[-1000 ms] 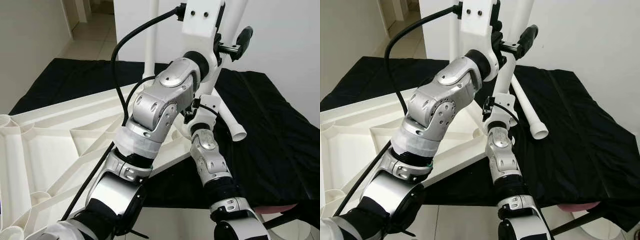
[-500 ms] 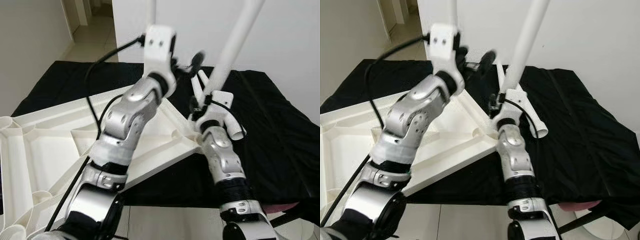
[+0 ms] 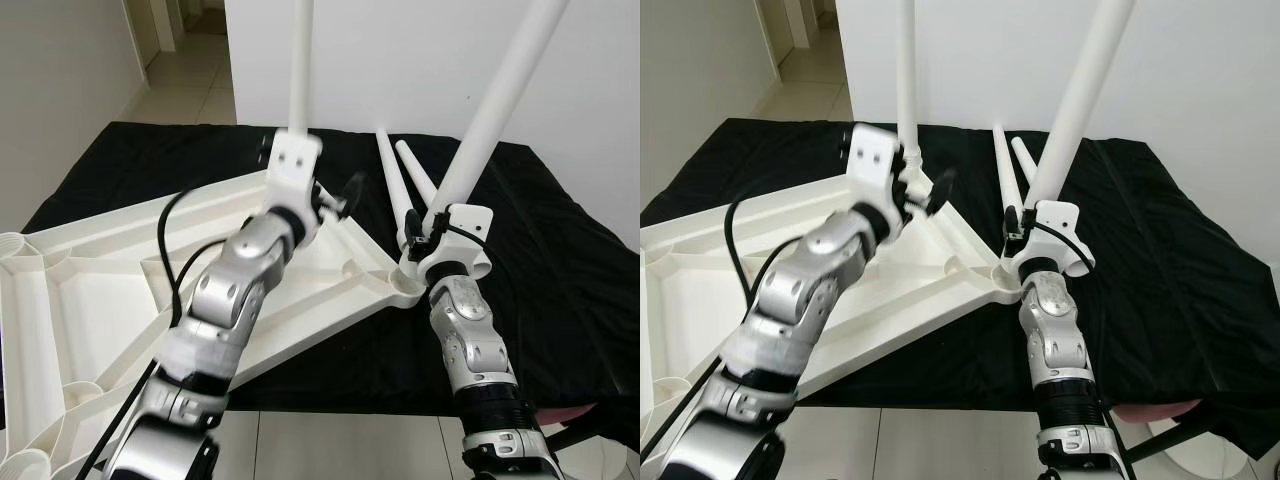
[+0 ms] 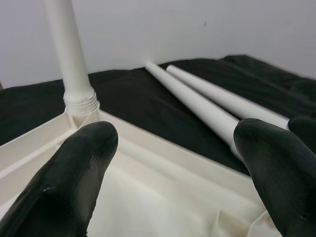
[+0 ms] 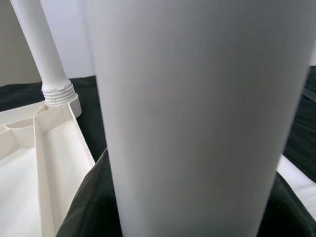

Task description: Building children table

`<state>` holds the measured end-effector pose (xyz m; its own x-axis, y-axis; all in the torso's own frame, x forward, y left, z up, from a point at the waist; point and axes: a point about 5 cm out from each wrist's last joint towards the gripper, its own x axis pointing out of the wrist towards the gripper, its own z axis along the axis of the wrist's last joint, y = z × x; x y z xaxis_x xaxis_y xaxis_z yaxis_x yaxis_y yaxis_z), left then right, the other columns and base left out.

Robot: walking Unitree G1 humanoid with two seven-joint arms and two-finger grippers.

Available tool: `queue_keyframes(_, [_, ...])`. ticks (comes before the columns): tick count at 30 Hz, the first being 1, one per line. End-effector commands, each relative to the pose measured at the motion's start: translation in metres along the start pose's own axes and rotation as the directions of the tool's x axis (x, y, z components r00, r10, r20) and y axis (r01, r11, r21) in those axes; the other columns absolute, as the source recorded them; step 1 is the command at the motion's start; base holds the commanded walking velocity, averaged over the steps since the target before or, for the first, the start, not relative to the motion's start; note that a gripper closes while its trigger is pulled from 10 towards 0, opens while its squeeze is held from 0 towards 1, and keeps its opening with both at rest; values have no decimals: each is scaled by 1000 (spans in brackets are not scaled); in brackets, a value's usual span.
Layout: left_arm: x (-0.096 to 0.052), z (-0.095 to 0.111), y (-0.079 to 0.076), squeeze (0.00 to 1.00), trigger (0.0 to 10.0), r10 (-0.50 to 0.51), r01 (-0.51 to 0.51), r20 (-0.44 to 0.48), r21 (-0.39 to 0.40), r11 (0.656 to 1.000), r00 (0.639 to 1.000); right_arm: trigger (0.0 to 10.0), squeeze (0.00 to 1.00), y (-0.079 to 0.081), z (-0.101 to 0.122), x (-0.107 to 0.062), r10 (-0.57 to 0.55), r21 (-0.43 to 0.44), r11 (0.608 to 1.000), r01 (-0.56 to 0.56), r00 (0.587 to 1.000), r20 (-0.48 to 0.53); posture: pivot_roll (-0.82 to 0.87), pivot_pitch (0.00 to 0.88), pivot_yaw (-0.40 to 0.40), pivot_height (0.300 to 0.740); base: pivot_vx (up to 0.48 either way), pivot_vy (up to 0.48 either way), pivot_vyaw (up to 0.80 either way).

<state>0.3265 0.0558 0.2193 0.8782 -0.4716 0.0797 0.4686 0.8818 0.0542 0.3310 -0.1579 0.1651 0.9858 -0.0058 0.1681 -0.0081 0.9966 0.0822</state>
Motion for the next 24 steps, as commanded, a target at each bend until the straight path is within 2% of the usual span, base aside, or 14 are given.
queue_keyframes(1, [0,7,-8,0,10000,-90,89,39,39,995,995,10000,0,2,7,1,17,5,1000,-17,999,33,-51,0,-40,740,0,0,0])
queue_keyframes(5, [-7,-2,-9,0,10000,-113,110,40,71,991,993,10000,0,-4,8,1,15,-26,1000,-14,999,41,-48,0,-44,740,0,0,0])
queue_keyframes(7, [-9,-6,-10,0,10000,-121,114,61,117,987,991,10000,0,-7,7,1,18,-84,996,-14,998,52,-48,0,-44,740,0,0,0])
queue_keyframes(9, [-10,-7,-11,0,10000,-123,115,62,121,986,990,10000,0,-7,7,1,18,-94,995,-13,998,53,-49,0,-40,740,0,0,0])
queue_keyframes(15, [-18,-20,-19,0,10000,-221,214,48,129,968,974,10000,0,-7,6,1,25,-87,996,-19,998,59,-45,0,-35,740,0,0,0])
queue_keyframes(17, [-23,-27,-21,0,10000,-242,230,53,169,958,969,10000,0,-6,5,0,32,-89,996,-27,998,60,-43,0,-34,740,0,0,0])
queue_keyframes(20, [-24,-30,-22,0,10000,-244,231,55,181,956,968,10000,0,-6,5,0,33,-91,995,-28,998,57,-43,0,-34,740,0,0,0])
queue_keyframes(22, [-29,-35,-28,0,10000,-271,249,68,229,941,960,10000,0,-4,4,0,45,-94,995,-39,997,60,-43,0,-33,740,0,0,0])
queue_keyframes(24, [-30,-37,-30,0,10000,-290,267,66,245,932,955,10000,0,-4,4,1,40,-74,997,-35,997,61,-38,0,-36,740,0,0,0])
